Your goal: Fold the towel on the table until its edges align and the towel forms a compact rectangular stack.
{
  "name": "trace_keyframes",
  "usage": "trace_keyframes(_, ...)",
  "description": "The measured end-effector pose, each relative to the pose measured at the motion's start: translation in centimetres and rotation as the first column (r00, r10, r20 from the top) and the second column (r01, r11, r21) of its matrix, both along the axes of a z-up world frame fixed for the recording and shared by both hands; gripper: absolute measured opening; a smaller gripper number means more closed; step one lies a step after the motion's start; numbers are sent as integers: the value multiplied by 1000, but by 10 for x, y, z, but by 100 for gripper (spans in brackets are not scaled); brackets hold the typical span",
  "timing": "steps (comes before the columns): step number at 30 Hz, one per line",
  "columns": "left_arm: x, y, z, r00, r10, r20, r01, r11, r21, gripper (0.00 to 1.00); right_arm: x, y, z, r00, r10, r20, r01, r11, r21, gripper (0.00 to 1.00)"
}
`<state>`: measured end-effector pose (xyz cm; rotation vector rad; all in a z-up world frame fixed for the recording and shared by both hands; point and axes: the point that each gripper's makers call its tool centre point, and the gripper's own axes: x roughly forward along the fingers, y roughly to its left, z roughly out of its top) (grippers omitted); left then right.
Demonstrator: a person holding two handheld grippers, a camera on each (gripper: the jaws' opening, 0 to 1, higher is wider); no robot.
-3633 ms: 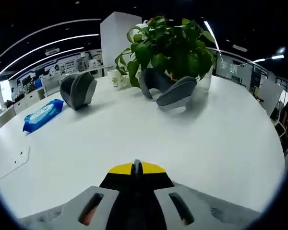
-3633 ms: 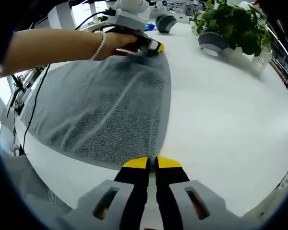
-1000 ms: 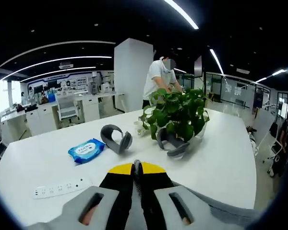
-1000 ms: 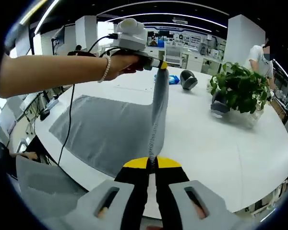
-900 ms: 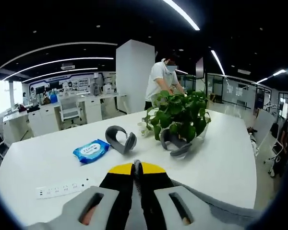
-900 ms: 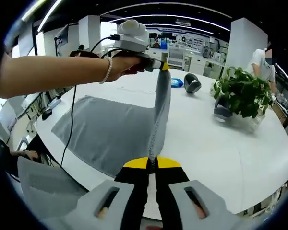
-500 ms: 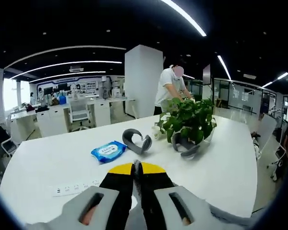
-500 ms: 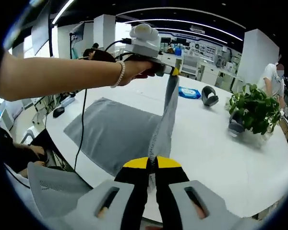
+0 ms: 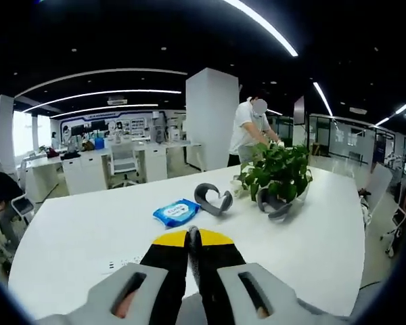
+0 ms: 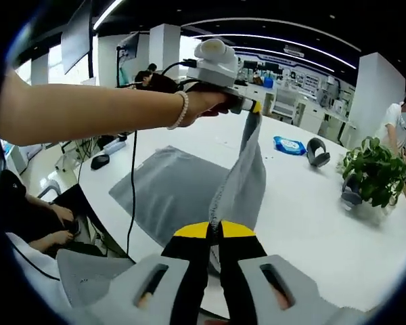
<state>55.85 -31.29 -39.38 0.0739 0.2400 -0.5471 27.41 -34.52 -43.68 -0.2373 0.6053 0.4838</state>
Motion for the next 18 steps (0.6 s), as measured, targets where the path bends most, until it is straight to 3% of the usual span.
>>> trace_keyframes(18, 7, 82, -9, 1000, 23, 8, -23, 999, 34, 4, 3, 88, -11, 995, 98, -12, -97, 994, 58, 1)
